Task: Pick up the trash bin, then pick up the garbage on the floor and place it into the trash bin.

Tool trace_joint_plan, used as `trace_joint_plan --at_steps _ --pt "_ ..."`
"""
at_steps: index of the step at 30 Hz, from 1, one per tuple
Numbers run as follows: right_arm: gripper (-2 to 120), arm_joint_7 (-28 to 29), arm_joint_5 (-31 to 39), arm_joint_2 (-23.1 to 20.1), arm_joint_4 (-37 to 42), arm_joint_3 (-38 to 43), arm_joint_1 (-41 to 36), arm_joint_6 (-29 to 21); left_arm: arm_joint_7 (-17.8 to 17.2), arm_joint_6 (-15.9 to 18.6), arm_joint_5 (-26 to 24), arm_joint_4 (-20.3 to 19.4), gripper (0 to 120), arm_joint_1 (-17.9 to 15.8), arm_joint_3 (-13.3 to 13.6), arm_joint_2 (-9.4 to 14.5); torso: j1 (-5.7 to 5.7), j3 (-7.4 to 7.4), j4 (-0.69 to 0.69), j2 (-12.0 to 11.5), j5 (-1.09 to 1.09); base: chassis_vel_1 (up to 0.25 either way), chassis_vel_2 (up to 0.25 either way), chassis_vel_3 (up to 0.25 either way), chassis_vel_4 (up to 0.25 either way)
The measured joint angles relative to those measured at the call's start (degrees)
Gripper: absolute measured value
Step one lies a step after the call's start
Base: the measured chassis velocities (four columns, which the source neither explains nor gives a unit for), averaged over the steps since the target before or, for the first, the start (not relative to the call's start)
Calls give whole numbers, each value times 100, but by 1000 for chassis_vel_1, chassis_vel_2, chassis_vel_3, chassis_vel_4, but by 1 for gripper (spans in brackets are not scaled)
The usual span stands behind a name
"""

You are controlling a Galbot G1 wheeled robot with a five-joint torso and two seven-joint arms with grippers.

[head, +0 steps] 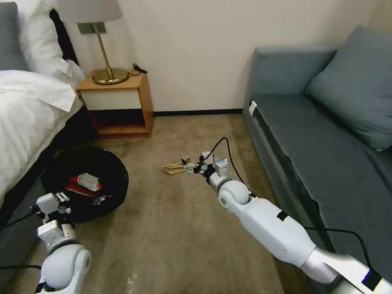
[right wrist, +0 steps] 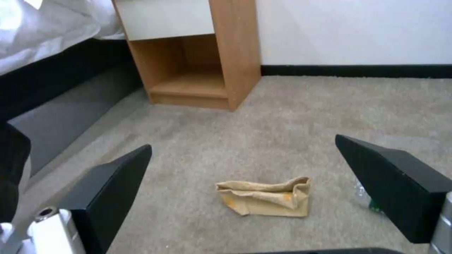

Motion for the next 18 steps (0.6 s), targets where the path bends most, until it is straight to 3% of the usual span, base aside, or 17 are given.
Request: trace_joint_plan --at_steps 18 --pt "100 -45 -97 71 -128 -43 19 27 0 -9 -18 144 7 -107 17 26 0 0 0 0 0 -113 108 108 -109"
